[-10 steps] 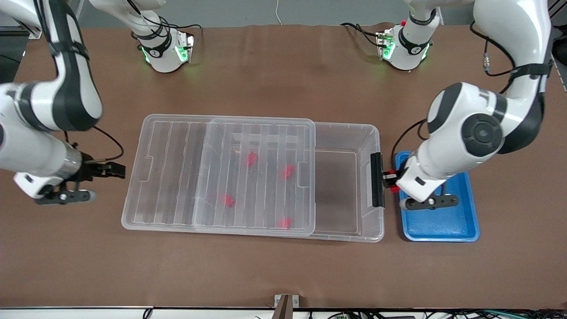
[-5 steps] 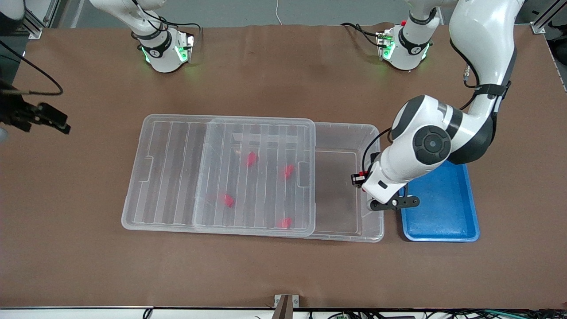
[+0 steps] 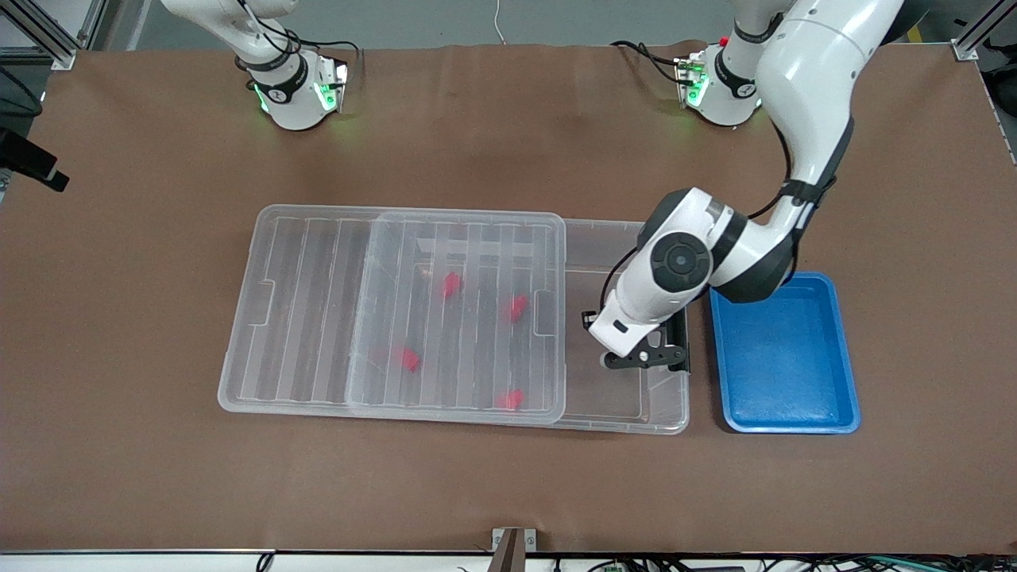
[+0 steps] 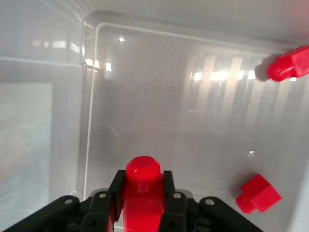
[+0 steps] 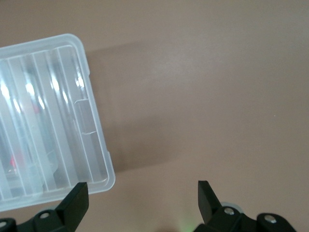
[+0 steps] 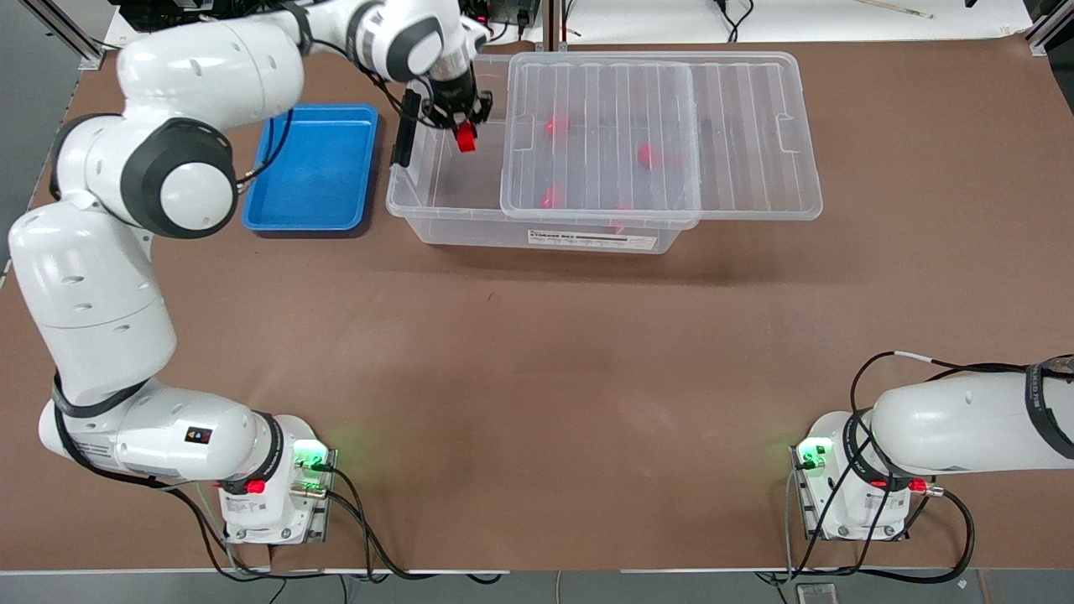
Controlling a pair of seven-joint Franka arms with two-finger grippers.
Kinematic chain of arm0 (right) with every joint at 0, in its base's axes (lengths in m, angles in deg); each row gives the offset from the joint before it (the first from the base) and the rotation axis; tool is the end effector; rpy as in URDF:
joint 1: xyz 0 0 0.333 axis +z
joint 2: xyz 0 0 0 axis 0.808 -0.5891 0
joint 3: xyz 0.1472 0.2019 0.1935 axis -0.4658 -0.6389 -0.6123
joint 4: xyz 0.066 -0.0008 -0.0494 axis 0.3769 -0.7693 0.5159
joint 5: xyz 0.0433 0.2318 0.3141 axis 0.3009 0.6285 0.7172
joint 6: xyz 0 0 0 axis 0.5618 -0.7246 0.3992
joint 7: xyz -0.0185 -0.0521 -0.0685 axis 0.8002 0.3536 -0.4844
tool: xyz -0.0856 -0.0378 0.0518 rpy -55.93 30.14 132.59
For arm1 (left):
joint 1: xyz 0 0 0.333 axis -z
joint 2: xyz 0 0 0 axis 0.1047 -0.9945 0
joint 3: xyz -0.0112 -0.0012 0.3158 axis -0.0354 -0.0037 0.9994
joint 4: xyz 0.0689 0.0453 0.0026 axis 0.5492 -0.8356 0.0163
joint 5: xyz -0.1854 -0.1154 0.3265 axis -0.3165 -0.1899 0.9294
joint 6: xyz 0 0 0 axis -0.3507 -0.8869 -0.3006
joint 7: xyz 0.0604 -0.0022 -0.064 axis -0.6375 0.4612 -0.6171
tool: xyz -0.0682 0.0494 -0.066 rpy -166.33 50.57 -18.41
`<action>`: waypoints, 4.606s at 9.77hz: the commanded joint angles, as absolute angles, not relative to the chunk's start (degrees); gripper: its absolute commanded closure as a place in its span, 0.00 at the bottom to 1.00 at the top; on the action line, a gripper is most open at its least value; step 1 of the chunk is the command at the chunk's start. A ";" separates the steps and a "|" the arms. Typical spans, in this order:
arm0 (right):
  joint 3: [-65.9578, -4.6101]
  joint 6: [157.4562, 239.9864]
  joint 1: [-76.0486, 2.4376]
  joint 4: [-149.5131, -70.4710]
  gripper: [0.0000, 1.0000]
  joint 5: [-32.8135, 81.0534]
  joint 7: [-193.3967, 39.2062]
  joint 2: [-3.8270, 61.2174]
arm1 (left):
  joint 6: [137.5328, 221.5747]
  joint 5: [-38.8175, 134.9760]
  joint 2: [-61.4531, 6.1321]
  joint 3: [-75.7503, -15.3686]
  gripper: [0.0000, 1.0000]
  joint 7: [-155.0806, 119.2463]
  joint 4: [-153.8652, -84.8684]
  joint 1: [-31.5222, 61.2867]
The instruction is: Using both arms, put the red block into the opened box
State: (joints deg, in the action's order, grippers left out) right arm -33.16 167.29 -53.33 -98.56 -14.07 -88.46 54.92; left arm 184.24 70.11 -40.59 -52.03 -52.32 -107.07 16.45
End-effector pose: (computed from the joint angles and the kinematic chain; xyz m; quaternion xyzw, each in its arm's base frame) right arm 0.5246 -0.0690 0.6621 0.9931 -0.1171 -0.0066 0.0077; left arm 0.6081 -0.3556 0.2902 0.9989 0.0306 -0.0250 0.0257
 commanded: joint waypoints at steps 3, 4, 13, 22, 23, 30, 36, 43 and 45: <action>-33.53 169.40 -54.79 -101.50 0.00 -14.13 -85.64 55.24 | 192.11 71.75 -44.74 -51.76 1.00 -52.60 -112.82 17.00; -33.61 170.45 -54.70 -101.50 0.00 -14.13 -85.64 55.24 | 192.20 71.84 -45.45 -51.76 1.00 -52.60 -112.82 17.43; -35.11 172.04 -58.12 -101.14 0.00 -12.38 -85.64 55.06 | 190.46 78.69 -42.85 -52.02 0.00 -52.42 -112.11 16.56; -35.11 171.43 -57.24 -101.23 0.00 -12.37 -85.64 55.06 | 169.48 77.73 -30.08 -52.63 0.00 -41.55 -98.35 12.36; -35.11 171.43 -57.33 -101.23 0.00 -12.37 -85.64 55.06 | 166.83 74.77 -29.12 -52.63 0.00 -41.00 -96.40 10.68; -35.11 171.78 -55.40 -102.37 0.52 -12.46 -74.88 50.60 | 154.50 66.92 -18.23 -52.20 0.00 -33.20 -92.52 2.24; -35.20 189.85 -56.46 -111.58 1.00 -5.45 -55.69 36.19 | 148.62 57.43 -2.95 -35.87 0.00 -19.40 -103.38 6.88; -36.25 195.95 -48.55 -116.88 1.00 0.54 -56.46 34.05 | 147.12 57.25 4.64 -36.11 0.00 -18.41 -113.17 6.80; -37.92 195.95 -48.37 -116.79 1.00 2.39 -56.81 34.05 | 147.03 57.16 4.64 -36.11 0.00 -17.36 -113.17 6.36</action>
State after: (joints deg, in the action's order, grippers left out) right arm -37.12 195.48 -48.68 -115.33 0.67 -56.54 32.78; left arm 146.47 57.89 4.42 -36.20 -19.01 -110.85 6.78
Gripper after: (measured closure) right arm 0.991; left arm 0.000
